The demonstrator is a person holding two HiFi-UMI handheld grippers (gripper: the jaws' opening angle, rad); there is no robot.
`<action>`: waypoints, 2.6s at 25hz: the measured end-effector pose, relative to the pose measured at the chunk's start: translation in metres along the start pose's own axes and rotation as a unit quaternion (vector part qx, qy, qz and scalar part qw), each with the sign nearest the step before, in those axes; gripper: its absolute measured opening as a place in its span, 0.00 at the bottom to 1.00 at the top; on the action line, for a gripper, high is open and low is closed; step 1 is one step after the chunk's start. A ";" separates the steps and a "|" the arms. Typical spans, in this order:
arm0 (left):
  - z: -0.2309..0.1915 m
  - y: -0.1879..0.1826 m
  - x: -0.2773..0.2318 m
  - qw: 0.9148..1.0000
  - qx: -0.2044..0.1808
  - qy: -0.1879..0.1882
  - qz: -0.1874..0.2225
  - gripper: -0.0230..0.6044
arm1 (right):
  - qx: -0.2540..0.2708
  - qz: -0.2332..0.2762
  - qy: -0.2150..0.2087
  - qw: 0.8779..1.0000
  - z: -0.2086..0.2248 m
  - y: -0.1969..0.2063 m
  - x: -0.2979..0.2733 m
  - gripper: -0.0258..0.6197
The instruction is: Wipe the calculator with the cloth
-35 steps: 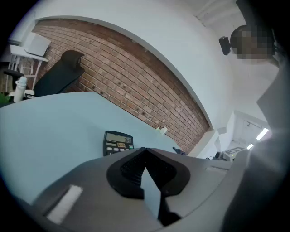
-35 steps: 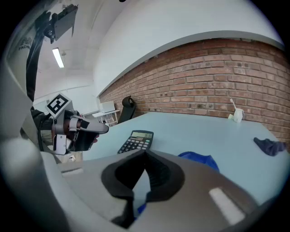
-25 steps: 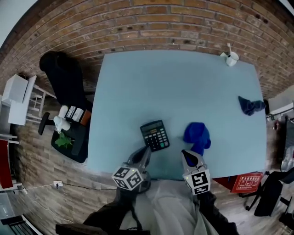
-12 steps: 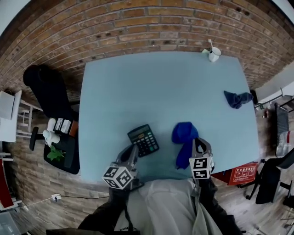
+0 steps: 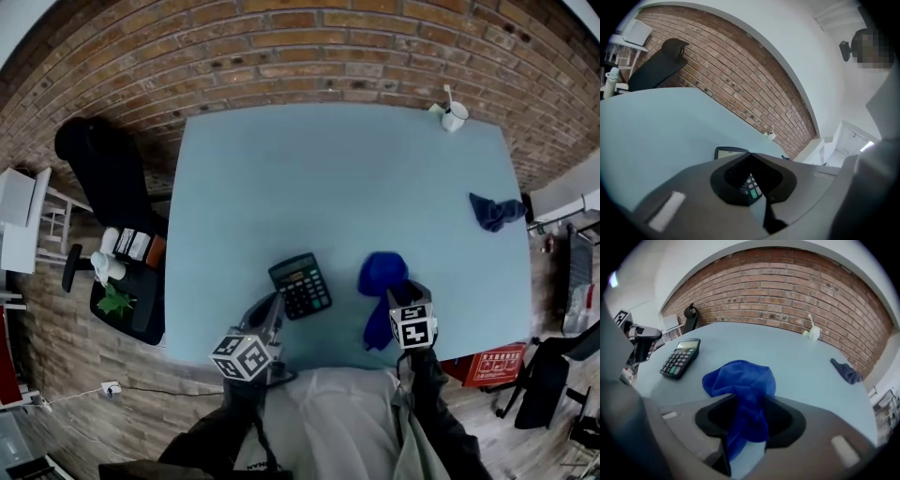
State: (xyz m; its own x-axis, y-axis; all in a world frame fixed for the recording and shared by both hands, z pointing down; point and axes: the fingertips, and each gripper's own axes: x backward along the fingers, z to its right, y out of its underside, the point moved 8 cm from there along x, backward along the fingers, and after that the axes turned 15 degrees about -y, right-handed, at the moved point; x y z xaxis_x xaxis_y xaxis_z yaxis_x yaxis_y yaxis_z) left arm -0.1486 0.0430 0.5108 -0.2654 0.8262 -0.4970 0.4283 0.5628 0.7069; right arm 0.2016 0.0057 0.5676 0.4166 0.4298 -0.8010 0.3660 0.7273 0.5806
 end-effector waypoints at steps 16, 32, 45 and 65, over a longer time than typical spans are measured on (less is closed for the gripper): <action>-0.036 0.019 -0.009 0.996 0.059 -0.024 -0.058 0.17 | 0.162 0.120 -0.210 0.957 -0.135 -0.105 -0.019 0.12; -0.032 0.030 -0.040 0.989 0.055 0.019 -0.134 0.57 | 0.132 0.031 -0.143 0.980 -0.090 -0.079 -0.052 0.12; -0.038 0.025 -0.050 0.971 0.163 0.154 -0.089 0.20 | -0.015 0.089 -0.222 0.971 -0.087 -0.062 -0.064 0.12; -0.012 0.046 -0.086 0.945 0.245 0.142 -0.166 0.17 | 0.043 0.100 -0.161 0.981 -0.093 -0.060 -0.060 0.12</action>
State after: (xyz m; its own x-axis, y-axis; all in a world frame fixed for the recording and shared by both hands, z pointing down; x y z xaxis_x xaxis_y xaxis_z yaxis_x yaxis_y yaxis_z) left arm -0.1161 -0.0022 0.5923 -0.6466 0.6188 -0.4461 0.6105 0.7704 0.1838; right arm 0.0772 -0.0138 0.5671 0.7238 0.3579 -0.5899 0.3135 0.5911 0.7432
